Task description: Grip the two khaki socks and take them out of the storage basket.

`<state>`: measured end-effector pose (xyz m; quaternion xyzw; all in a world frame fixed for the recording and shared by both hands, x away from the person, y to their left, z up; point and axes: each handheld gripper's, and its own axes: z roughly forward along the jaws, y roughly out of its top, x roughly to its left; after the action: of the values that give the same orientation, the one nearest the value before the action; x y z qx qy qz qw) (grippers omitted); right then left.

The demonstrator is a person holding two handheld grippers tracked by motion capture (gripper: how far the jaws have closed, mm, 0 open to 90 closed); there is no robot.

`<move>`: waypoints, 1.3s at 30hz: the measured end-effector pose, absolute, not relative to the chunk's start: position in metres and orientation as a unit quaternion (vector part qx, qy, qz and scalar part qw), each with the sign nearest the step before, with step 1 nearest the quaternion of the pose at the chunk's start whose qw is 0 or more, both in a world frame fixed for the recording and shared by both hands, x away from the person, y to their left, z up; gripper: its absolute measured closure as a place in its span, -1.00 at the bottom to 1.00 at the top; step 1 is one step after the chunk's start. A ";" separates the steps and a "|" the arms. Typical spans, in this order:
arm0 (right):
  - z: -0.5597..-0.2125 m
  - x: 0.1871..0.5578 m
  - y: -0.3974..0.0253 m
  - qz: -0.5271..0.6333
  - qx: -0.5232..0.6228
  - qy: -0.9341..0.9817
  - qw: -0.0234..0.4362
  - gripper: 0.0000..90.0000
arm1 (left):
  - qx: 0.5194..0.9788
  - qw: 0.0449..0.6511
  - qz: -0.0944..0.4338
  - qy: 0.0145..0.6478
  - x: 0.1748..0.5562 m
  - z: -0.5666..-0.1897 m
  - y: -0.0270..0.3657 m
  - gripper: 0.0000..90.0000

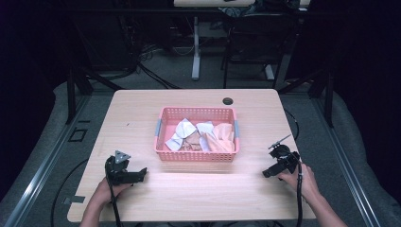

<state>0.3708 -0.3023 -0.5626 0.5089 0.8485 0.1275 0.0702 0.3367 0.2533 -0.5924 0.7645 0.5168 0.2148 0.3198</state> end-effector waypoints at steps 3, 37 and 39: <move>-0.561 0.371 -0.304 0.118 0.501 0.854 0.069 -1.00 | 0.765 0.320 0.215 0.516 0.337 -0.592 0.253 -1.00; -0.516 0.384 -0.291 0.156 0.494 0.854 0.057 -1.00 | 0.766 0.319 0.215 0.514 0.336 -0.592 0.253 -0.99; -0.508 0.385 -0.289 0.147 0.482 0.862 0.056 -1.00 | 0.765 0.318 0.217 0.516 0.336 -0.592 0.252 -0.99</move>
<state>0.3847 -0.2886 -0.5079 0.4822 0.8618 0.1473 0.0557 0.3355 0.2519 -0.5923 0.7654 0.5159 0.2170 0.3178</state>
